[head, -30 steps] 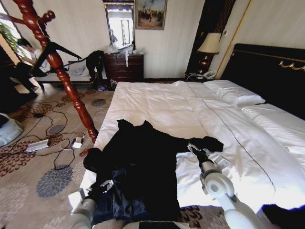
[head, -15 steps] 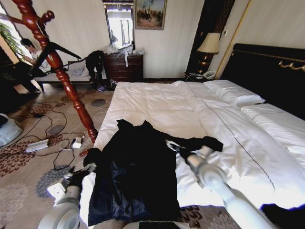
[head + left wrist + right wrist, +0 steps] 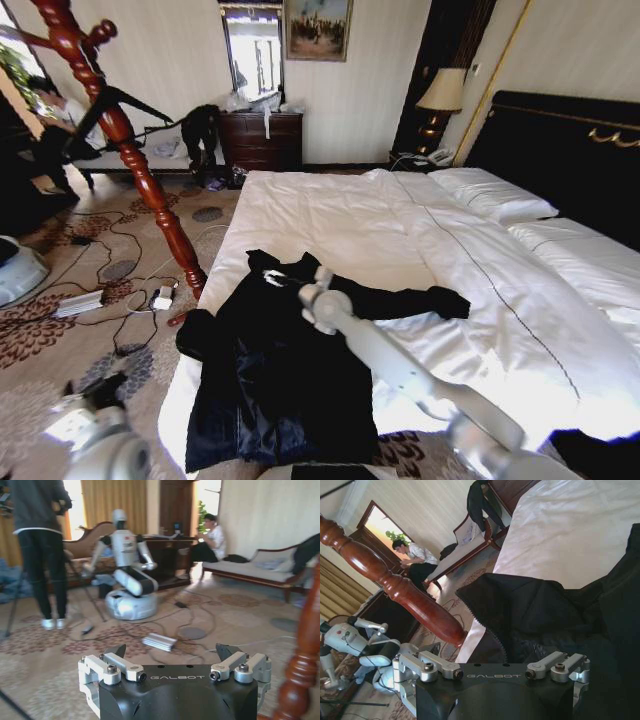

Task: Pick up the clothes from the bed and hang them on the clothes hanger.

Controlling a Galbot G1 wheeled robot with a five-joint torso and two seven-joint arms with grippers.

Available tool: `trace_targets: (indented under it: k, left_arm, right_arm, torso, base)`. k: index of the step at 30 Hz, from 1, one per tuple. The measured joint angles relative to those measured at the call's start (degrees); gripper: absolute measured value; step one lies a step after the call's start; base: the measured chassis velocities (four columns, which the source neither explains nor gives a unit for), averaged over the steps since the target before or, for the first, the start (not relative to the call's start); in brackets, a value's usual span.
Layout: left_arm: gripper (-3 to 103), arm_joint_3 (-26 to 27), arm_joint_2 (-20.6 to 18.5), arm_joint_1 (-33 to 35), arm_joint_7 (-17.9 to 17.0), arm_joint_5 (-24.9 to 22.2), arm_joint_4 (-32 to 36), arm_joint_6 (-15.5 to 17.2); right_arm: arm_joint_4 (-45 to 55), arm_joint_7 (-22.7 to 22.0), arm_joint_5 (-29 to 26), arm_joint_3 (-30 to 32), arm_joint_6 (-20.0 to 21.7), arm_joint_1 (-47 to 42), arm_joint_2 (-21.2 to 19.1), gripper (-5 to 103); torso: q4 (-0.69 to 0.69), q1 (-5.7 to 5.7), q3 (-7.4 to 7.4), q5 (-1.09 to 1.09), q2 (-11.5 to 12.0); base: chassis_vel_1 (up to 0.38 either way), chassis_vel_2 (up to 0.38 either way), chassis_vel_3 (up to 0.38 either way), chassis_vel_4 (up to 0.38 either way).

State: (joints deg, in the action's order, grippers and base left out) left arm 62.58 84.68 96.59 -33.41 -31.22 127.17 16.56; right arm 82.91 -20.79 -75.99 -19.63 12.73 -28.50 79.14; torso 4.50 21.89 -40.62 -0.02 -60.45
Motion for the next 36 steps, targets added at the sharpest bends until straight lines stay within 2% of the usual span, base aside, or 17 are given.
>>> trace_targets:
  k: [4, 11, 17, 19, 22, 23, 25, 26, 29, 31, 32, 34, 35, 36]
  left_arm:
    - [100, 2.1, -1.0, -0.6, -0.6, -1.7, -1.5, 0.5]
    - [100, 1.6, -0.9, -0.7, -1.4, -3.4, 0.1, 1.7]
    - [100, 2.0, -1.1, -0.5, -1.7, -4.8, -0.1, 1.8]
    - [100, 2.2, -1.1, -0.6, -1.9, -5.2, -0.4, 1.8]
    - [100, 2.6, -1.2, -0.7, -2.3, -6.5, -1.2, 1.8]
    - [100, 2.6, -1.2, -0.7, -2.3, -6.5, -1.2, 1.8]
    - [100, 2.7, -1.2, -0.8, -2.5, -6.9, -1.5, 1.8]
    - [100, 2.8, -1.2, -0.9, -2.5, -7.1, -1.7, 1.8]
    - [100, 2.9, -1.4, -1.3, -2.7, -7.7, -2.2, 1.8]
    - [100, 2.9, -1.7, -1.9, -3.2, -8.2, -2.8, 1.9]
    - [100, 2.9, -1.7, -1.9, -3.2, -8.2, -2.8, 1.9]
    - [100, 3.0, -1.8, -2.4, -3.4, -8.3, -3.1, 2.0]
    - [100, 3.0, -1.9, -2.5, -3.5, -8.3, -3.2, 2.1]
    - [100, 2.9, -1.9, -2.6, -3.7, -8.3, -3.3, 2.2]
  right_arm:
    - [-4.8, 0.7, 2.7, -0.4, -0.6, 1.2, 3.1, 100]
    - [-10.3, 2.0, 5.9, -0.7, -1.3, 2.5, 6.2, 103]
    - [-14.8, 3.4, 9.0, -0.9, -1.5, 3.7, 8.8, 91]
    - [-15.5, 3.5, 9.5, -0.9, -1.8, 3.9, 9.2, 91]
    - [-16.3, 3.6, 10.4, -1.0, -2.1, 4.1, 9.6, 78]
    - [-16.3, 3.6, 10.4, -1.0, -2.1, 4.1, 9.6, 78]
    - [-16.2, 3.6, 10.5, -1.3, -2.3, 4.1, 9.2, 68]
    - [-16.0, 3.5, 10.5, -1.3, -2.3, 4.0, 9.0, 68]
    - [-15.0, 3.2, 10.5, -1.6, -2.3, 3.8, 8.2, 57]
    - [-13.6, 3.9, 9.7, -1.9, -2.2, 3.4, 7.0, 46]
    - [-13.6, 3.9, 9.7, -1.9, -2.2, 3.4, 7.0, 46]
    - [-12.9, 4.8, 9.2, -1.9, -2.2, 3.1, 6.4, 35]
    - [-12.8, 5.1, 9.2, -1.9, -2.2, 3.1, 6.2, 35]
    - [-12.4, 5.5, 9.0, -1.8, -2.2, 2.9, 6.0, 30]
  torso:
    - [-0.04, -0.02, 0.01, 0.0, 0.0]
    - [-0.03, -0.01, 0.01, 0.01, 0.0]
    - [-0.03, -0.02, 0.01, 0.01, 0.0]
    - [-0.03, -0.01, 0.01, 0.01, 0.0]
    - [-0.04, -0.02, 0.01, 0.01, 0.0]
    - [-0.04, -0.02, 0.01, 0.01, 0.0]
    - [-0.03, -0.02, 0.01, 0.01, 0.0]
    - [-0.03, -0.01, 0.01, 0.01, 0.0]
    - [-0.04, -0.02, 0.01, 0.02, 0.0]
    - [-0.01, -0.02, 0.01, 0.02, 0.0]
    - [-0.01, -0.02, 0.01, 0.02, 0.0]
    - [-0.02, -0.01, 0.01, 0.02, 0.0]
    - [-0.02, -0.02, 0.01, 0.02, 0.0]
    - [-0.03, -0.02, 0.01, 0.02, 0.0]
  base:
    - [0.0, 0.0, 0.0, 0.0]
    - [0.0, 0.0, 0.0, 0.0]
    - [0.0, 0.0, 0.0, 0.0]
    - [0.0, 0.0, 0.0, 0.0]
    - [0.0, 0.0, 0.0, 0.0]
    - [0.0, 0.0, 0.0, 0.0]
    - [0.0, 0.0, 0.0, 0.0]
    - [0.0, 0.0, 0.0, 0.0]
    - [0.0, 0.0, 0.0, 0.0]
    - [0.0, 0.0, 0.0, 0.0]
    - [0.0, 0.0, 0.0, 0.0]
    - [0.0, 0.0, 0.0, 0.0]
    - [0.0, 0.0, 0.0, 0.0]
    - [0.0, 0.0, 0.0, 0.0]
